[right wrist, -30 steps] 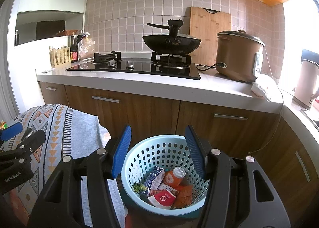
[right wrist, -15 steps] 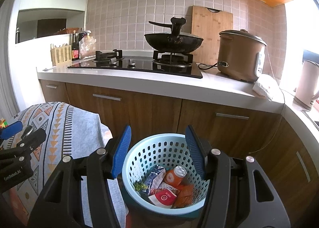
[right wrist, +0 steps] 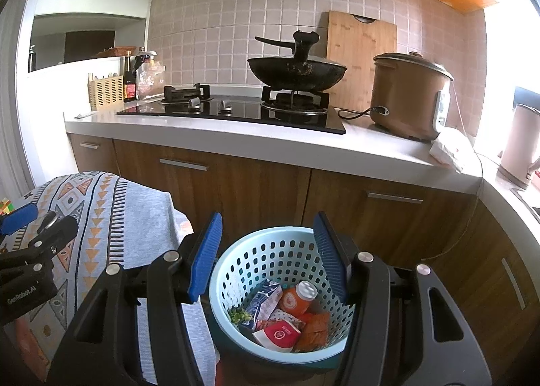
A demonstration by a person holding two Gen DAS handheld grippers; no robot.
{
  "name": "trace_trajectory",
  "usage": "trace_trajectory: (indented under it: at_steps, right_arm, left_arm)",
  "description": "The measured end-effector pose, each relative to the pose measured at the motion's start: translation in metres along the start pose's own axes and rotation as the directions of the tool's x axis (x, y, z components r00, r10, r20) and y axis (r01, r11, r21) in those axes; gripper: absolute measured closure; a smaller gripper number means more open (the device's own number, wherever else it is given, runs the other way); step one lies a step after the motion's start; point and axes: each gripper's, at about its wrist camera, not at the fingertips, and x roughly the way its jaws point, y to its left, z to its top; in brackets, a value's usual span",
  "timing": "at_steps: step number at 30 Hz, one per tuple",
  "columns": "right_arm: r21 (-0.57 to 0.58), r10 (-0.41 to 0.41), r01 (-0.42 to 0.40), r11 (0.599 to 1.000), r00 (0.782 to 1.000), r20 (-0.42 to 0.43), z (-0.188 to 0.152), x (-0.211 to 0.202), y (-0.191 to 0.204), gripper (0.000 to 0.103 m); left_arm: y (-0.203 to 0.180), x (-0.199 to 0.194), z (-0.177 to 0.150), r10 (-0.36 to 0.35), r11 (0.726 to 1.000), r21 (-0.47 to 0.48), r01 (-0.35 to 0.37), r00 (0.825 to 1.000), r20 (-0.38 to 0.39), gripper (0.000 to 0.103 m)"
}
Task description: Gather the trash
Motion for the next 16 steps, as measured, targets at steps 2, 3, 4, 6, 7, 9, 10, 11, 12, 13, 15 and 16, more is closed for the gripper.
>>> trace_trajectory:
  at_steps: [2,3,4,6,7,9,10,11,12,13,15,16]
  right_arm:
    - [-0.004,0.0,0.001,1.0,1.0,0.002,-0.0001,-0.0011,0.0027,0.05]
    - [-0.005,0.0,0.0,1.0,1.0,0.002,-0.0001,-0.0011,0.0035,0.05]
    - [-0.005,0.001,-0.001,1.0,1.0,0.003,0.0002,-0.0018,0.0048,0.05]
    - [-0.007,0.001,-0.001,1.0,1.0,0.003,0.0006,-0.0023,0.0055,0.05]
    - [-0.008,-0.001,0.001,1.0,1.0,0.004,0.0004,-0.0027,0.0059,0.05]
    - [-0.005,0.0,0.001,1.0,1.0,0.004,0.001,-0.0027,0.0053,0.05]
    - [-0.001,-0.003,0.003,1.0,1.0,0.005,0.0008,-0.0029,0.0049,0.05]
    - [0.001,-0.006,0.006,1.0,1.0,0.006,0.0006,-0.0034,0.0051,0.05]
    - [0.004,-0.008,0.008,1.0,1.0,0.006,0.0003,-0.0042,0.0048,0.05]
    - [0.009,-0.011,0.011,1.0,1.0,0.005,-0.0004,-0.0047,0.0041,0.05]
    - [0.023,-0.016,0.016,1.0,1.0,0.002,-0.0026,-0.0053,0.0022,0.05]
    - [0.028,-0.018,0.018,0.999,1.0,0.0,-0.004,-0.0058,0.002,0.05]
  left_arm:
    - [0.0021,-0.0009,0.0017,0.005,1.0,-0.003,-0.005,1.0,0.002,0.019]
    - [0.0033,-0.0013,0.0019,0.009,1.0,-0.004,-0.009,1.0,0.004,0.019]
    - [0.004,-0.0021,0.0019,0.015,1.0,-0.004,-0.015,1.0,0.007,0.019]
    - [0.0062,-0.0038,0.0019,0.03,1.0,-0.002,-0.03,0.999,0.021,0.018]
    - [0.0065,-0.0048,0.002,0.033,0.999,0.001,-0.033,0.999,0.025,0.018]
    - [0.0048,-0.0048,0.0022,0.032,0.999,0.012,-0.032,0.999,0.018,0.018]
    - [0.0038,-0.0042,0.0022,0.03,0.999,0.021,-0.031,0.999,0.01,0.016]
    - [0.0031,-0.0033,0.0019,0.029,0.999,0.022,-0.029,1.0,-0.004,0.011]
    - [0.0034,-0.0031,0.0015,0.023,1.0,0.019,-0.023,1.0,-0.009,0.01]
    - [0.0034,-0.0028,0.0013,0.011,1.0,0.017,-0.01,1.0,-0.012,0.01]
    - [0.0029,-0.002,0.0004,0.002,1.0,0.021,-0.001,1.0,-0.02,0.01]
    - [0.0025,-0.0019,0.0,0.007,1.0,0.028,-0.007,1.0,-0.023,0.01]
